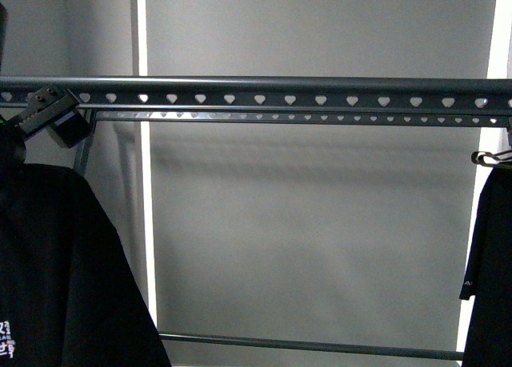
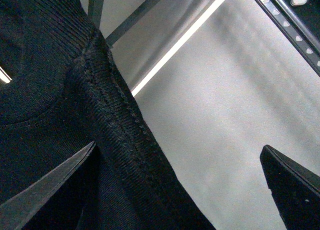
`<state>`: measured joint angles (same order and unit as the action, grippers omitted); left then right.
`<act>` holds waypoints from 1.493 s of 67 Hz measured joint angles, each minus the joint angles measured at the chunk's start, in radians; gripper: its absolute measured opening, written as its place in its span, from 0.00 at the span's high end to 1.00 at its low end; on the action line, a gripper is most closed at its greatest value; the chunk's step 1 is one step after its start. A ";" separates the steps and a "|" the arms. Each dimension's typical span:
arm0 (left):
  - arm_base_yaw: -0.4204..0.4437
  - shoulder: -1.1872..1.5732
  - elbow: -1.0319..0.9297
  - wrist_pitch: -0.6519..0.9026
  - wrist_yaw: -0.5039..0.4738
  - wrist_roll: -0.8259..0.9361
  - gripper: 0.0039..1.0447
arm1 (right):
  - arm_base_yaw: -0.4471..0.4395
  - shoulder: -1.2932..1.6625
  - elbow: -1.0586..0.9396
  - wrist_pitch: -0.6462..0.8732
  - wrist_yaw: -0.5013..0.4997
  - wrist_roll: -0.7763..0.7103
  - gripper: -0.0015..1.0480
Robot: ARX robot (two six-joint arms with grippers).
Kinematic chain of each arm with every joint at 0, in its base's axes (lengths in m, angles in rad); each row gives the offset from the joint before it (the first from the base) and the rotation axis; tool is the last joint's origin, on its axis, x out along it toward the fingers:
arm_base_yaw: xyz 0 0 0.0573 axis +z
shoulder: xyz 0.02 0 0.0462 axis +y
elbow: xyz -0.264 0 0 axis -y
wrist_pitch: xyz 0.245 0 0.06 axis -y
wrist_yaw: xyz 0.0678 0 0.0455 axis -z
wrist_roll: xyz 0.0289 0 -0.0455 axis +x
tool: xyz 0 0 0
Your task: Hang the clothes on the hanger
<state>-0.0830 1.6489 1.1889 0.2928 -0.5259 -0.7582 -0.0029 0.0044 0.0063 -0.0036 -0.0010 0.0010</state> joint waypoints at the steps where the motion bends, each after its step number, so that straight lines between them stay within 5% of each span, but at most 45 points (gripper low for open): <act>1: 0.000 0.005 0.008 -0.005 0.000 0.000 0.06 | 0.000 0.000 0.000 0.000 0.000 0.000 0.07; 6: 0.000 0.042 0.058 -0.035 -0.015 0.002 0.08 | 0.000 0.000 0.000 0.000 0.000 0.000 0.07; 24: 0.007 0.089 0.112 -0.108 -0.047 0.004 0.58 | 0.000 0.000 0.000 0.000 0.000 0.000 0.07; 43: 0.011 0.080 0.066 -0.090 -0.029 -0.038 0.96 | 0.000 0.000 0.000 0.000 0.000 0.000 0.07; 62: 0.015 0.024 -0.027 -0.066 0.020 -0.016 0.96 | 0.000 0.000 0.000 0.000 0.000 0.000 0.07; 75: 0.013 -0.118 -0.153 -0.058 0.171 0.068 0.96 | 0.000 0.000 0.000 0.000 0.000 0.000 0.07; 84: 0.000 -0.270 -0.266 -0.083 0.317 0.163 0.96 | 0.000 0.000 0.000 0.000 0.000 0.000 0.07; 100: -0.002 -0.500 -0.380 -0.355 0.760 0.480 0.96 | 0.000 0.000 0.000 0.000 0.000 0.000 0.07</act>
<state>-0.0849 1.1484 0.8089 -0.0624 0.2337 -0.2783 -0.0029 0.0044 0.0063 -0.0036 -0.0013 0.0010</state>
